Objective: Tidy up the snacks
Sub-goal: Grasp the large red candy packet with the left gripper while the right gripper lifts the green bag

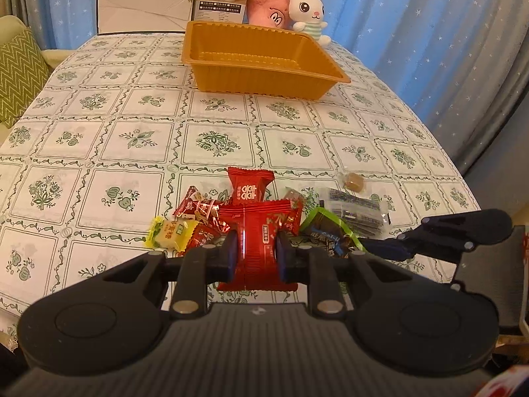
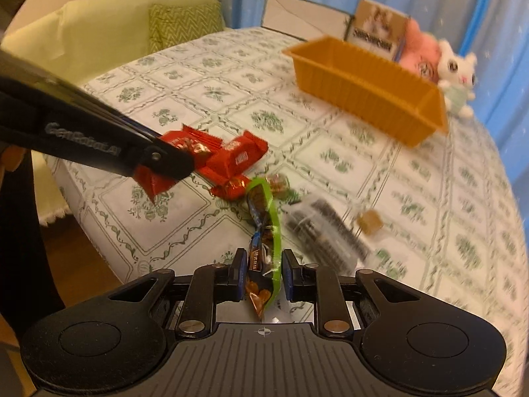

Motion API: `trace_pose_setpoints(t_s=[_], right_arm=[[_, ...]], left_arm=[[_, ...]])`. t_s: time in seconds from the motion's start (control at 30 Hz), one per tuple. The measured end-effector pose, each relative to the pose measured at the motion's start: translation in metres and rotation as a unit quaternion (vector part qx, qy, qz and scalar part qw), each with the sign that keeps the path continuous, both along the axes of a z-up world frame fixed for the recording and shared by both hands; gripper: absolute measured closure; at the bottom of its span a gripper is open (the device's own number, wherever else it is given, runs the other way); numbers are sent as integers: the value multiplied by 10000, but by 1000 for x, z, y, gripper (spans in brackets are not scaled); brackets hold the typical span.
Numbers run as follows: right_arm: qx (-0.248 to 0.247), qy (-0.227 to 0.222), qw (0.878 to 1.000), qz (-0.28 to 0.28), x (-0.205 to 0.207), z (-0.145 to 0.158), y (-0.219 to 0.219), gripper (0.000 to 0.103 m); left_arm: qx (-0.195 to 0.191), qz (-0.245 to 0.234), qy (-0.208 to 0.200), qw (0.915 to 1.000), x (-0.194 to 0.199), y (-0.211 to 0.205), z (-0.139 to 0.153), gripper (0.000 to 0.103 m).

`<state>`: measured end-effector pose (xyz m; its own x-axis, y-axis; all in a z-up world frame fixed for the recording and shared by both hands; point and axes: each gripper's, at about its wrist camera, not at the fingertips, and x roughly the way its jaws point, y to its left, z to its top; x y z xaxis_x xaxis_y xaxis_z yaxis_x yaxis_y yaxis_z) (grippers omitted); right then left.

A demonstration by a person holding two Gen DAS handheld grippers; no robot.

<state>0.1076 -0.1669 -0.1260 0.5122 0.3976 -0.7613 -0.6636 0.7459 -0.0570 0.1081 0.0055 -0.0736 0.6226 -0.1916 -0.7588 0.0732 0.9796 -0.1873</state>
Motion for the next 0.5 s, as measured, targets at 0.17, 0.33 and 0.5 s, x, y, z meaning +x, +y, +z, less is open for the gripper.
trace_pose_setpoints(t_s=[0.17, 0.33, 0.5], right_arm=[[-41, 180, 9997, -155, 8, -5, 2, 78], [76, 153, 9995, -262, 6, -2, -3, 79], [123, -311, 9991, -252, -8, 13, -4, 80]], left_arm=[[-31, -2, -6, 10000, 1, 0, 1, 82], [-51, 26, -66, 10000, 0, 1, 4, 82], [-74, 19, -167, 9998, -1, 1, 12, 82]])
